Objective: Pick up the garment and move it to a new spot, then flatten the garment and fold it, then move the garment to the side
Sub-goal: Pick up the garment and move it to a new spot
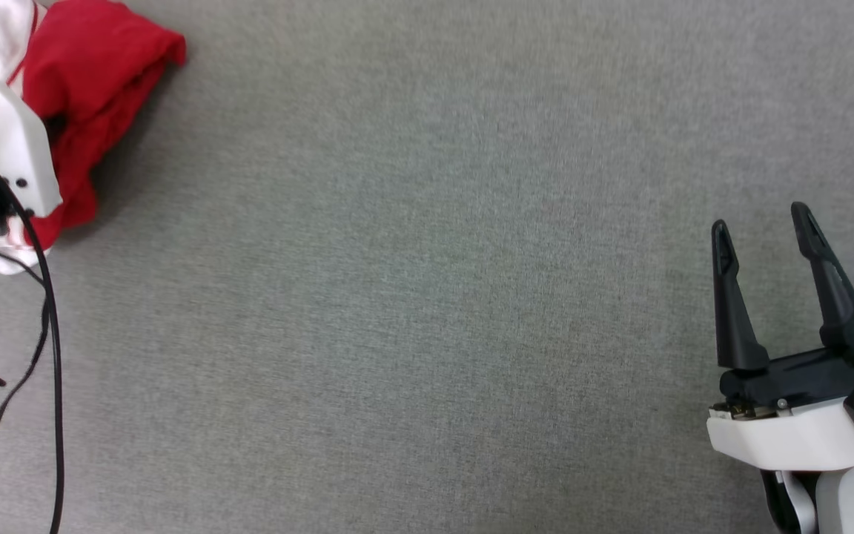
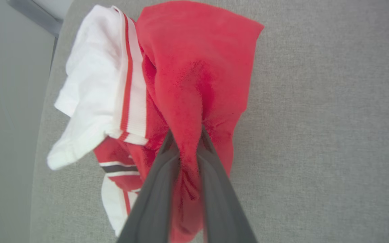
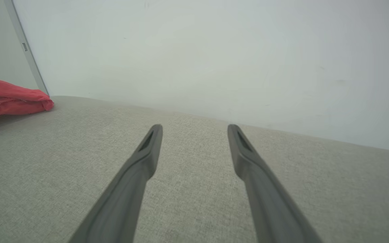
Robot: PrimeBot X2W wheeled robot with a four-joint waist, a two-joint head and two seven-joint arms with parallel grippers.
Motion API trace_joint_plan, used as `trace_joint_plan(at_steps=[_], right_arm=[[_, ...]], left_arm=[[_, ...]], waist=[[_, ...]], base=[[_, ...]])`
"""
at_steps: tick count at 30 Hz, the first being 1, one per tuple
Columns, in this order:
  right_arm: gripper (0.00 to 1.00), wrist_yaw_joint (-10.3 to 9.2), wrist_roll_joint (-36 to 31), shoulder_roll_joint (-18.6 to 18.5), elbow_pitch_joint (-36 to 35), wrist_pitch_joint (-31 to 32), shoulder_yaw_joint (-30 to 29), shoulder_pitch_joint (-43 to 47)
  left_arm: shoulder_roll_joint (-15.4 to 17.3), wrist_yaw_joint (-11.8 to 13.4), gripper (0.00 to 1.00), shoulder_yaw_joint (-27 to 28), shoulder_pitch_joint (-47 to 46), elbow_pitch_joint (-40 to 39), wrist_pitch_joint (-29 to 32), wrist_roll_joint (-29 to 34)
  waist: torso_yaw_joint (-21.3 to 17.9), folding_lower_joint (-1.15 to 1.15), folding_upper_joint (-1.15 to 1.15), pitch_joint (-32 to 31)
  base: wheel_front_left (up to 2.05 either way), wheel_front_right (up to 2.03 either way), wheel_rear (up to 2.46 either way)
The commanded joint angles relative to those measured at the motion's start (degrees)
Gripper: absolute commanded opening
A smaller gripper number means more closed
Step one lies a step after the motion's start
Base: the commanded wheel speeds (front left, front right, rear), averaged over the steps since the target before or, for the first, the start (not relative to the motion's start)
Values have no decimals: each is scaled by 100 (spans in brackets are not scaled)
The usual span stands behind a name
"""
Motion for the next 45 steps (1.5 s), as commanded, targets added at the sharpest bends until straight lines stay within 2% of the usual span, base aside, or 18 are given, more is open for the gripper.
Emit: trace_joint_plan(at_steps=[1,5,9,17,28,37,42,45], right_arm=[[100,-5,49,23,29,-16,10,85],[100,-5,99,49,131,-16,29,149],[100,-5,157,64,186,-16,41,233],[100,-4,406,69,232,-16,14,354],[100,-4,606,70,230,-16,-62,297],[100,-5,742,69,225,-16,-126,261],[100,-5,760,69,222,-16,-155,275],[100,-5,755,70,215,-16,-169,290]], left_arm=[[59,0,0,-160,-61,-141,-165,26],[188,0,0,-563,-211,-588,-457,67],[159,0,0,-975,-277,-1046,-660,126],[-199,0,0,-1653,-380,-1920,-834,359],[-1086,0,0,-2968,-439,-2715,-891,535],[-1936,0,0,-4280,-271,-2431,-1210,360],[-2281,0,0,-4489,100,-2205,-1223,306],[-2478,-1,0,-4524,577,-2160,-1014,463]], waist=[[52,0,0,-313],[57,0,0,-634],[-24,0,0,-909],[-407,0,0,-1250],[-1116,0,0,-1262],[-1535,0,0,-1089],[-1608,0,0,-1042],[-1624,0,0,-1012]], base=[[0,0,0],[0,0,0],[0,0,0],[0,0,0],[0,0,0],[0,0,0],[0,0,0],[0,0,0]])
